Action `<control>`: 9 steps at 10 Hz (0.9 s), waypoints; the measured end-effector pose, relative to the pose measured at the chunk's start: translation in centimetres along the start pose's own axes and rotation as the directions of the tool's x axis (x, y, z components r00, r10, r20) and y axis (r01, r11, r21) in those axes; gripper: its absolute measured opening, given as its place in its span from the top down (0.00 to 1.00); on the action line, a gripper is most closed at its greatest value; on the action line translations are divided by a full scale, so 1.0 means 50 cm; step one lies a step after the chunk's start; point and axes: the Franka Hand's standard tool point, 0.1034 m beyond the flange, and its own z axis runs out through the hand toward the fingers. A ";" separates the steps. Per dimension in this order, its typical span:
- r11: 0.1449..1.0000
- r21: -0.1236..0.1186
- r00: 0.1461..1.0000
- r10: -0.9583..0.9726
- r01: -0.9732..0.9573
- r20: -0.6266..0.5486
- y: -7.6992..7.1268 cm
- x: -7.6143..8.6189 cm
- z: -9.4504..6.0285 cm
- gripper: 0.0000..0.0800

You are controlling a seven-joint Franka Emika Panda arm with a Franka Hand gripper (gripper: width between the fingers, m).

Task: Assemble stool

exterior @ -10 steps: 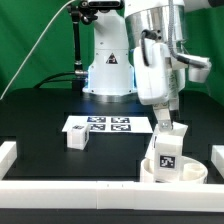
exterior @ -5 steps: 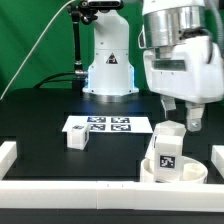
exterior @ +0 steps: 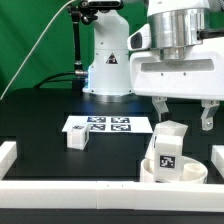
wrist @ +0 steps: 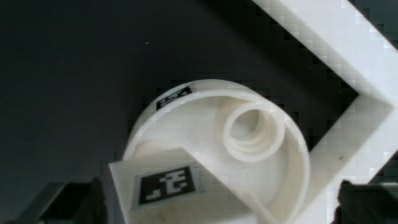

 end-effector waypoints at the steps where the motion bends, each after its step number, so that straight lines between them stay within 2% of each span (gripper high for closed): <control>1: 0.989 -0.009 0.989 -0.150 0.150 -0.008 0.003 0.000 0.002 0.19; 4: 0.885 -0.022 0.885 -0.465 0.465 -0.019 0.016 0.008 0.006 0.19; 6: 0.743 -0.029 0.743 -0.670 0.669 -0.014 0.024 0.021 0.004 0.19; 7: 0.699 -0.032 0.699 -0.715 0.714 -0.012 0.026 0.025 0.005 0.19; 8: 0.616 -0.039 0.616 -0.788 0.787 -0.013 0.028 0.030 0.005 0.19; 9: 0.588 -0.041 0.588 -0.809 0.808 -0.013 0.029 0.033 0.004 0.19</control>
Offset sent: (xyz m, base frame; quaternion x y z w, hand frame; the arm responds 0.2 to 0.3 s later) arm -0.0048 -0.0032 -0.0010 -0.0038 -0.0038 -0.2587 0.9660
